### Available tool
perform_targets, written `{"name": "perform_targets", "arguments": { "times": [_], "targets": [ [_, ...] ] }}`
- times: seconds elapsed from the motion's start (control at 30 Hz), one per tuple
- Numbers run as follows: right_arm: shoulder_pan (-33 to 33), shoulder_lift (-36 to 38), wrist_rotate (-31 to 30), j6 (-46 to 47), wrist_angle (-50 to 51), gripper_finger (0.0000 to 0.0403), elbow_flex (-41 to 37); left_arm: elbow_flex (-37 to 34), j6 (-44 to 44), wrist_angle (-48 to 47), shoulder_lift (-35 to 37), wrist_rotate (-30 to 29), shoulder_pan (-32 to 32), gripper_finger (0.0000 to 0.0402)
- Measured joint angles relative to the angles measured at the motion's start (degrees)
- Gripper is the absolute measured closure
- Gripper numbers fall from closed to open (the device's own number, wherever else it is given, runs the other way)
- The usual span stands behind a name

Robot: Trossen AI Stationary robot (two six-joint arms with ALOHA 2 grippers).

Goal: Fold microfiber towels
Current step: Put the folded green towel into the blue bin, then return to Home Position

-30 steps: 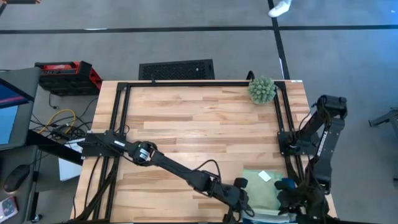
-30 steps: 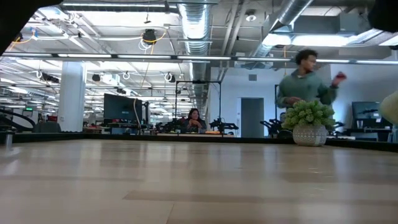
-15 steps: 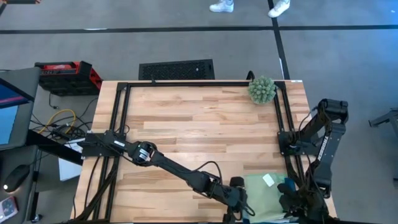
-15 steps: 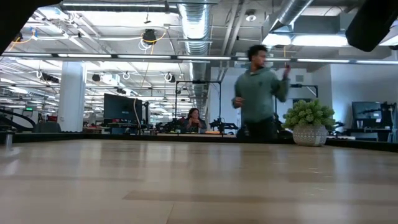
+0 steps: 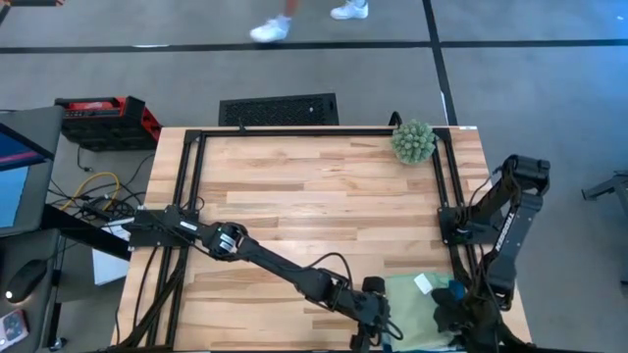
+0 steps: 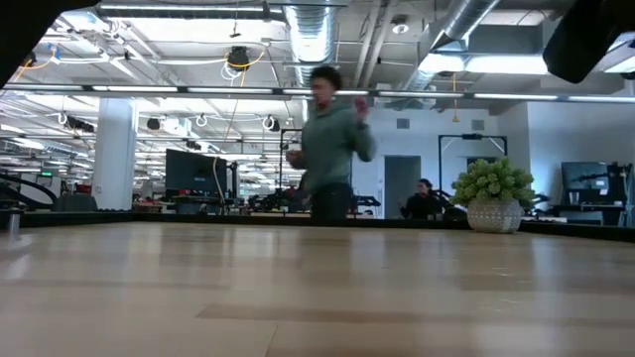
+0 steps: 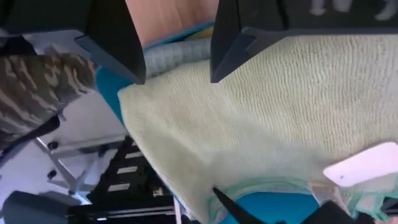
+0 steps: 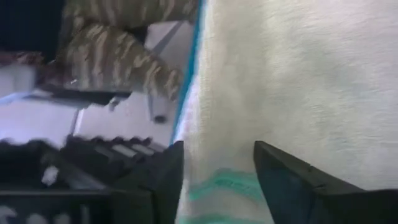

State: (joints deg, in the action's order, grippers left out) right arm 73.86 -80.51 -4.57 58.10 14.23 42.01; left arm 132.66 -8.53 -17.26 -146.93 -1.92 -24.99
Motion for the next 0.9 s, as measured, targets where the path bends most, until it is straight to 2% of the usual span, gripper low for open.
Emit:
{"name": "perform_targets", "arguments": {
  "times": [0.1, 0.4, 0.53, 0.67, 0.9],
  "targets": [
    [-1.5, 0.7, 3.1, -0.2, -0.1, 0.0165, 0.1, 2.3, 0.3, -4.5, 0.5, 0.6, 0.2, 0.0231],
    [-2.8, 7.2, 4.8, -4.3, 0.2, 0.0172, 0.1, 2.1, 3.3, -13.0, 6.4, -1.8, 0.3, 0.0253],
    [-5.0, 11.4, 4.6, -3.5, 0.4, 0.0186, 0.1, 2.1, 6.3, -17.3, 9.7, -5.6, 0.3, 0.0276],
    [-7.6, 15.4, 4.1, -9.8, 0.7, 0.0228, 0.1, 2.1, 9.1, -23.0, 12.6, -9.5, 0.4, 0.0315],
    [-12.0, 23.6, -1.0, -27.7, 3.3, 0.0361, 0.1, 2.1, 11.6, -35.0, 18.0, -10.9, 1.7, 0.0395]
  ]
}}
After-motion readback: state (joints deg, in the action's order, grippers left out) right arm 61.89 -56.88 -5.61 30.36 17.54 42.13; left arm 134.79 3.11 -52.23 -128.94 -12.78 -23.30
